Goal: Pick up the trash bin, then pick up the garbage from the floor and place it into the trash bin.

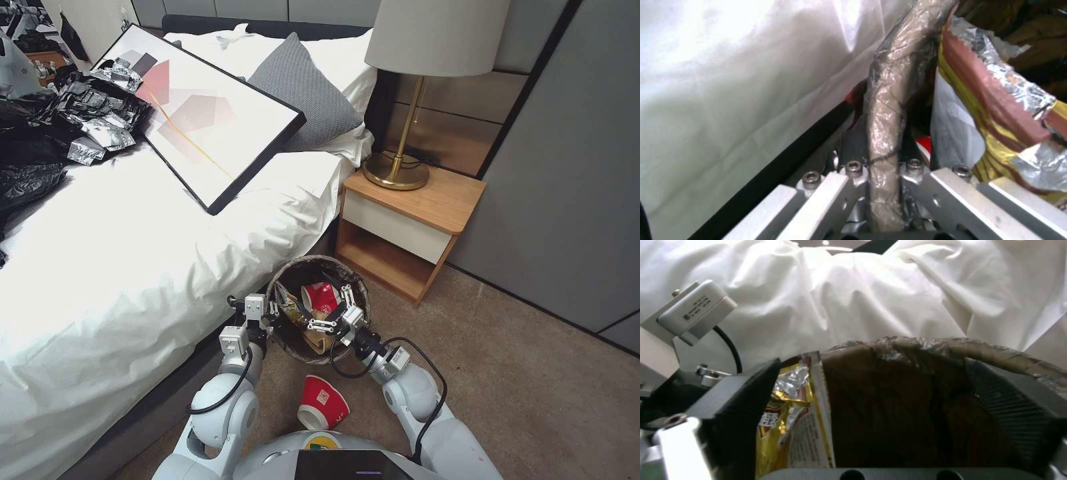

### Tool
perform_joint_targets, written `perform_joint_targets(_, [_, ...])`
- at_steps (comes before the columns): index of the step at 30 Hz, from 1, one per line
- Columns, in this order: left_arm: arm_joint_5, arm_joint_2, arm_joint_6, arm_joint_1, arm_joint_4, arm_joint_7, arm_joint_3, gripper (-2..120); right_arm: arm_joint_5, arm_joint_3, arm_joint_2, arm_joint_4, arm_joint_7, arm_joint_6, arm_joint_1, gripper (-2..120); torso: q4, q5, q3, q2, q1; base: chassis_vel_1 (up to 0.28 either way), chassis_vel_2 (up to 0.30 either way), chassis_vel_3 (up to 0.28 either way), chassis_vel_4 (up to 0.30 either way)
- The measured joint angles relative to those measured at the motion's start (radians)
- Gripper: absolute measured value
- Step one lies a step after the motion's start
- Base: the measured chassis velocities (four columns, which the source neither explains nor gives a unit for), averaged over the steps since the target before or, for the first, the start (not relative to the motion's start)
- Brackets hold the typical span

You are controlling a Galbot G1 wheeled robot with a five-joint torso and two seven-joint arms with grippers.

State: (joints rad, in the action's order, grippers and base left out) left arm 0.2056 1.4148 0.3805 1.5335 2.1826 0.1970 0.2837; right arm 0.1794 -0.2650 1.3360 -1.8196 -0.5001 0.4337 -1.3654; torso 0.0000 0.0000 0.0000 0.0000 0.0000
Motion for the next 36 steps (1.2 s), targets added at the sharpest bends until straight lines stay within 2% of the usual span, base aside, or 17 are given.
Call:
perform_joint_targets(7, [-0.001,-0.001,0.001,0.000,-0.002,-0.001,0.000,0,0.006,-0.006,0.003,-0.008,0.015,0.001,0.001,100,0.0000,0.0000,0.000,0.000,0.000,0.000,0.000,0.000,0.000])
perform_joint_targets(10, [0.000,-0.001,-0.001,0.000,-0.004,-0.002,0.004,0,0.051,0.002,0.014,-0.080,0.156,-0.045,-0.027,100,0.0000,0.0000,0.000,0.000,0.000,0.000,0.000,0.000,0.000])
perform_joint_targets(11, [0.000,-0.001,-0.001,0.000,-0.004,-0.002,0.004,0,0.051,0.002,0.014,-0.080,0.156,-0.045,-0.027,100,0.0000,0.0000,0.000,0.000,0.000,0.000,0.000,0.000,0.000])
perform_joint_targets(14, [0.001,-0.003,-0.003,0.000,-0.007,-0.002,0.007,0,0.050,-0.026,0.029,-0.162,0.249,-0.073,-0.061,100,0.0000,0.0000,0.000,0.000,0.000,0.000,0.000,0.000,0.000])
perform_joint_targets(20, [0.001,-0.002,-0.005,-0.002,-0.010,-0.002,0.007,0,0.016,-0.079,0.047,-0.235,0.295,-0.077,-0.111,100,0.0000,0.0000,0.000,0.000,0.000,0.000,0.000,0.000,0.000])
perform_joint_targets(21, [0.001,-0.001,-0.007,-0.003,-0.013,-0.002,0.007,0,-0.001,-0.099,0.061,-0.253,0.334,-0.077,-0.141,100,0.0000,0.0000,0.000,0.000,0.000,0.000,0.000,0.000,0.000])
perform_joint_targets(26, [0.001,0.000,-0.010,-0.001,-0.014,-0.003,0.009,0,-0.023,-0.125,0.082,-0.250,0.357,-0.065,-0.170,100,-0.0002,0.0000,0.000,0.000,0.000,0.000,0.000,0.000,0.000])
perform_joint_targets(36, [0.002,0.000,-0.015,0.002,-0.013,-0.004,0.016,0,-0.033,-0.174,0.120,-0.155,0.365,-0.010,-0.178,100,0.0001,0.0000,0.000,0.000,0.000,0.000,0.000,0.000,0.000])
